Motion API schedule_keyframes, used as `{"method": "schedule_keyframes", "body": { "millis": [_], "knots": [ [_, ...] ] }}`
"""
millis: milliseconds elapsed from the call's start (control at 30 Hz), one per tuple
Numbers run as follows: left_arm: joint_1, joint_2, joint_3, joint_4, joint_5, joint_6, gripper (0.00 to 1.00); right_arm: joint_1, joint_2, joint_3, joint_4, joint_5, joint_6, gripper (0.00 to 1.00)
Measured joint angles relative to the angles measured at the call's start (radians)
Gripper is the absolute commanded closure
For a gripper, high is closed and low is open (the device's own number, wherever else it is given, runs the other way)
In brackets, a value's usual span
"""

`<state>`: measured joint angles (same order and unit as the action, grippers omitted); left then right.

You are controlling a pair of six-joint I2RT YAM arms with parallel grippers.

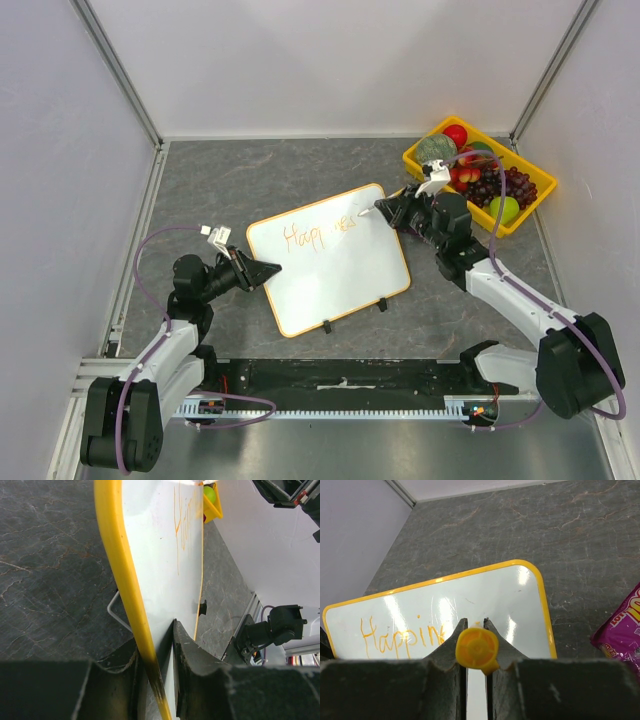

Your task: Write a sentence on the whiteboard

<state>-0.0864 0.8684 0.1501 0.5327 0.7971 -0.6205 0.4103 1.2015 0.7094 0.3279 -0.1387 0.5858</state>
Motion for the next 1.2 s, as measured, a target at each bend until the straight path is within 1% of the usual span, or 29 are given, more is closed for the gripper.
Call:
{"method": "schedule_keyframes", "body": {
  "millis": [433,667,933,1200],
  "knots": [
    [0.000,0.000,0.000,0.000,0.000,0.000,0.98,0.000,-0.042,-0.021,-0.053,0.022,-0.030,1.00],
    [0.000,0.000,0.000,0.000,0.000,0.000,0.98,0.000,-0.055,-0.037,-0.054,0.019,-0.036,1.00],
    [0.000,-0.001,0.000,0.000,0.000,0.000,0.98,-0.001,-0.044,-0.053,-0.016,-0.022,0.010,1.00],
    [0.000,-0.001,0.000,0.000,0.000,0.000,0.98,-0.004,-0.050,-0.053,-0.006,-0.027,0.052,1.00]
  ]
}}
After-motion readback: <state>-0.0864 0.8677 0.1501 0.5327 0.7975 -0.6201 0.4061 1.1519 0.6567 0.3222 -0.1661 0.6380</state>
